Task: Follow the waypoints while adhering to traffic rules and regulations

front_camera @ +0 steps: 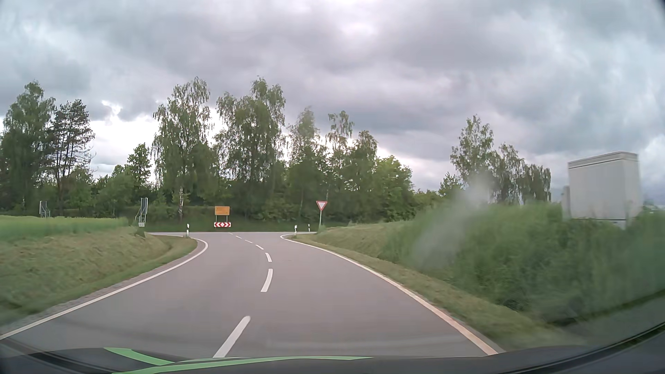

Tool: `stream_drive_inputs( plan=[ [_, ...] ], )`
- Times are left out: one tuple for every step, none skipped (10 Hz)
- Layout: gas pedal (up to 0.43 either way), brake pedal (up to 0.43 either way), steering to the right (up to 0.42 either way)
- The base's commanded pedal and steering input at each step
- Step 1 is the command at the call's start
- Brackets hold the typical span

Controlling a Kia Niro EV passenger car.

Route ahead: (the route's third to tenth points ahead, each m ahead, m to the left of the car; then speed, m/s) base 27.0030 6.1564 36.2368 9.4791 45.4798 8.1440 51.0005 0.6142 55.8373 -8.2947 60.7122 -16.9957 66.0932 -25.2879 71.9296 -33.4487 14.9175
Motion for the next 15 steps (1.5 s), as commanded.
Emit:
stream_drive_inputs(
  plan=[
    [0.0,0.244,-0.043],
    [0.0,0.238,-0.05],
    [0.0,0.238,-0.053],
    [0.0,0.238,-0.055],
    [0.0,0.238,-0.056],
    [0.0,0.244,-0.058],
    [0.0,0.25,-0.061],
    [0.0,0.256,-0.064],
    [0.0,0.268,-0.064],
    [0.0,0.28,-0.064],
    [0.0,0.287,-0.064],
    [0.0,0.305,-0.064],
    [0.0,0.305,-0.063],
    [0.0,0.311,-0.059],
    [0.0,0.311,-0.055]
  ],
)
